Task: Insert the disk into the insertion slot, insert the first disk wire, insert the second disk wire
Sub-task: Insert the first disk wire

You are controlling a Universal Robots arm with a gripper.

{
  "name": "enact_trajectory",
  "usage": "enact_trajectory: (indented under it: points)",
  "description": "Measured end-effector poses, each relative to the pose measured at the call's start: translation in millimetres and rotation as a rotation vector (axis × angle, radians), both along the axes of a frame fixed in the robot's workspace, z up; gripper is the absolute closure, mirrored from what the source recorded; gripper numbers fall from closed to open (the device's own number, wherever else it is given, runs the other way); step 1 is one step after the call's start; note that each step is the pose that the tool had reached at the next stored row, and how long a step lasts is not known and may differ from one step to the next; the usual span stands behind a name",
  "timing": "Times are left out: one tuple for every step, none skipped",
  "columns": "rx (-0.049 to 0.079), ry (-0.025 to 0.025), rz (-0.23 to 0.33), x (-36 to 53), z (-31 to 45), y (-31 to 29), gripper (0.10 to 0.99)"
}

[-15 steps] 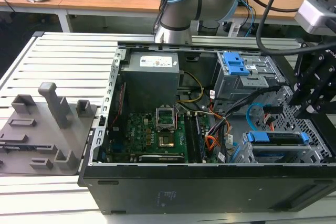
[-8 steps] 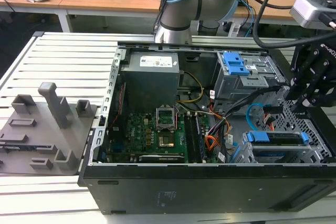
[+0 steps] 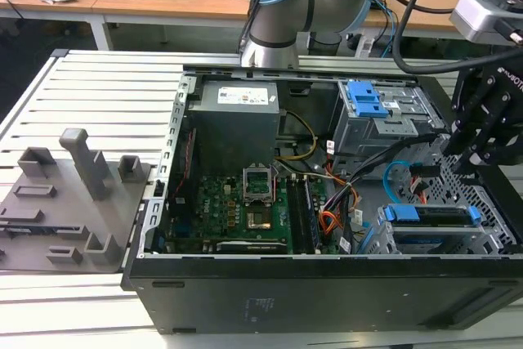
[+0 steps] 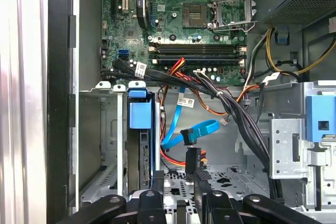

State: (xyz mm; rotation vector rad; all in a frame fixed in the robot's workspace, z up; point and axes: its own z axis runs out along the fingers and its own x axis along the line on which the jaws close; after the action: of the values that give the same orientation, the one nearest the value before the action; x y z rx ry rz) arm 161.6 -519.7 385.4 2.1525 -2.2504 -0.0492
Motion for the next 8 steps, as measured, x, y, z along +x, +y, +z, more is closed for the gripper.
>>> enact_trajectory:
  points:
    - [0.000,0.0000,0.000,0.0,-0.6,-0.1,0.725]
    - [0.000,0.0000,0.000,0.0,-1.4,-0.1,0.725]
    - [0.000,0.0000,0.000,0.0,-1.8,-0.1,0.725]
    - [0.000,0.0000,0.000,0.0,-2.1,-0.1,0.725]
    - [0.000,0.0000,0.000,0.0,-2.6,-0.1,0.725]
    - [0.000,0.0000,0.000,0.0,-2.9,-0.1,0.725]
    - [0.000,0.0000,0.000,0.0,-3.8,-0.1,0.725]
    - [0.000,0.0001,0.000,0.0,-4.5,-0.1,0.725]
